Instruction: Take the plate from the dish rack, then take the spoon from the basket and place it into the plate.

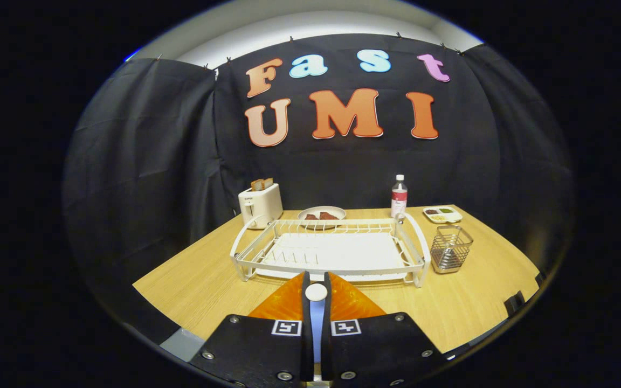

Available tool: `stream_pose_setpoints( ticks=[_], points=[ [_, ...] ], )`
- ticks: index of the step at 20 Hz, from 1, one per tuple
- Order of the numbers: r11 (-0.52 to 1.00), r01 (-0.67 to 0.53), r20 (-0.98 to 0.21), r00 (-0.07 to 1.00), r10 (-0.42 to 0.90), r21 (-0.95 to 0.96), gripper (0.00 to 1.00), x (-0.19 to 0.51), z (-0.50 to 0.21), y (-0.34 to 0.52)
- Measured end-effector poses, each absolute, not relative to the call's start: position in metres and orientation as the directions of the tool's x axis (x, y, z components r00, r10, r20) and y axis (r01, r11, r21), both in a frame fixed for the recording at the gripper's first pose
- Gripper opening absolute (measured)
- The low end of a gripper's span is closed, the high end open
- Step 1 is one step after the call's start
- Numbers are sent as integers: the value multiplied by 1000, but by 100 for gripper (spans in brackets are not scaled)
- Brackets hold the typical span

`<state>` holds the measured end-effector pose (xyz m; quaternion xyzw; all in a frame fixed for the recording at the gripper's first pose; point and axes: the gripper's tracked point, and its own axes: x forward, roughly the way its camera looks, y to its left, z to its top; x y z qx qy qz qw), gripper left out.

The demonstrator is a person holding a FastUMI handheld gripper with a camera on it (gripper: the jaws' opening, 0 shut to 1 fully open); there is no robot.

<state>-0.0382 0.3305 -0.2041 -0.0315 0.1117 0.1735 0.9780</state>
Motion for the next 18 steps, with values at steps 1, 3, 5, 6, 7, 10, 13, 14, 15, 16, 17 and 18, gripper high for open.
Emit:
stream_pose_setpoints(
  ticks=[1,3,5,6,7,10,13,14,15,16,17,18],
  points=[
    [933,-359,-237,909,344,-22,6,-37,-214,336],
    [926,-376,-259,897,358,-23,5,-30,-234,345],
    [919,-393,-281,884,374,-12,5,-25,-251,352],
    [918,-396,-291,880,375,-14,5,-27,-257,351],
    [916,-401,-278,882,382,-15,5,-27,-254,352],
    [916,-400,-305,874,379,-10,10,-30,-261,352],
    [921,-389,-321,875,362,-20,15,-37,-256,344],
    [930,-367,-318,885,341,-24,33,-38,-249,336],
    [933,-359,-308,890,335,-22,51,-37,-243,332],
    [938,-345,-304,896,323,-21,69,-36,-237,327],
    [943,-331,-303,901,310,-21,72,-35,-232,322],
    [948,-316,-300,908,294,-26,79,-33,-224,316]
  ],
)
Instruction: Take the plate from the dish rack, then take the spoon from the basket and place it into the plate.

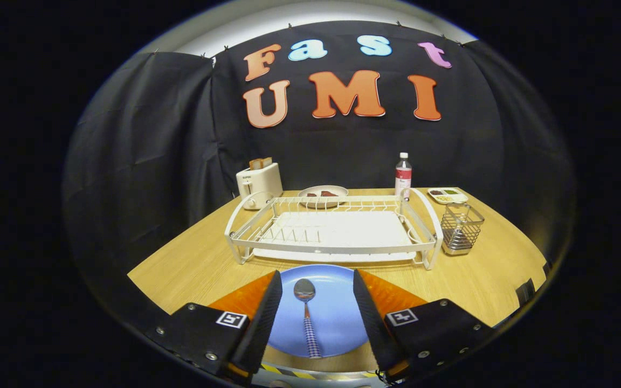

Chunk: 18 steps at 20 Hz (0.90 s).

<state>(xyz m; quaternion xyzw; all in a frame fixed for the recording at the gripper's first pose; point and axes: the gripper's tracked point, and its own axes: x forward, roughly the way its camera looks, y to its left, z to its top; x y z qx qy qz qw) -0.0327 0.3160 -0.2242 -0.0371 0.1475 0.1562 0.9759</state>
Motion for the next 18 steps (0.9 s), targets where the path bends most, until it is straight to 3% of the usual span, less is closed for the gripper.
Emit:
stream_pose_setpoints(
  ticks=[4,18],
  points=[
    [966,-254,-269,934,233,-44,97,-29,-184,289],
    [993,-84,-54,995,80,-82,98,-21,-21,180]
  ],
)
